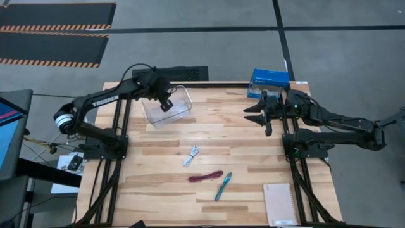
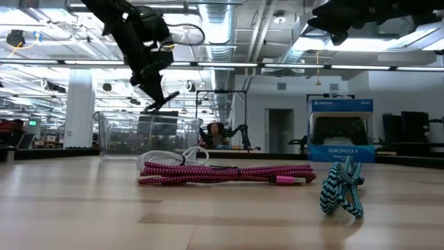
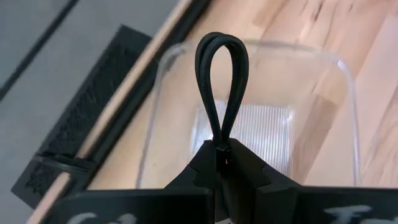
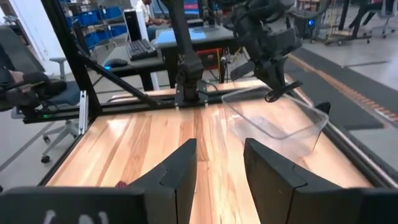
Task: Pick and place USB-C Cables
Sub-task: Put the black charger cable into the transparent bin
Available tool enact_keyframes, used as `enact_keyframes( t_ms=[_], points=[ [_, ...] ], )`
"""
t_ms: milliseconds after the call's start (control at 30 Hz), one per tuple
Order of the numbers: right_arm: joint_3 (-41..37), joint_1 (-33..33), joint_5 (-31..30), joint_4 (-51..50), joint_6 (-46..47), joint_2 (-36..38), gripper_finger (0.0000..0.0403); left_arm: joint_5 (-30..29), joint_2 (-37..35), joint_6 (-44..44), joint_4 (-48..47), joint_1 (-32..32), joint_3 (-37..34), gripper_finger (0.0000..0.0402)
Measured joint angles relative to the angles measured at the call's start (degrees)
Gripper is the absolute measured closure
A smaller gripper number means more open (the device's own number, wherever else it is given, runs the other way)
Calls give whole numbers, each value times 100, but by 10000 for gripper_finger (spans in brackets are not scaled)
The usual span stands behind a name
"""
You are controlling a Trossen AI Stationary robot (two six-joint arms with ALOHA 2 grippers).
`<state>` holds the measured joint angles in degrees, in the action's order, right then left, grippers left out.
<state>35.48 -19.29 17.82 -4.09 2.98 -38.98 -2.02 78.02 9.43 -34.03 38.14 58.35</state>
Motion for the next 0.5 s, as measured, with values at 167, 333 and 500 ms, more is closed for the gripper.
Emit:
enact_keyframes(
  t_ms=[167,333,500],
  points=[
    [0,2,0,-277,2,0,246,-5,413,-66,-7,-125,0,401],
    [0,1,0,-387,15,0,251,-26,668,-156,-16,-300,0,401],
    [0,2,0,-387,15,0,253,-276,754,-175,-112,-435,-27,401]
  ],
)
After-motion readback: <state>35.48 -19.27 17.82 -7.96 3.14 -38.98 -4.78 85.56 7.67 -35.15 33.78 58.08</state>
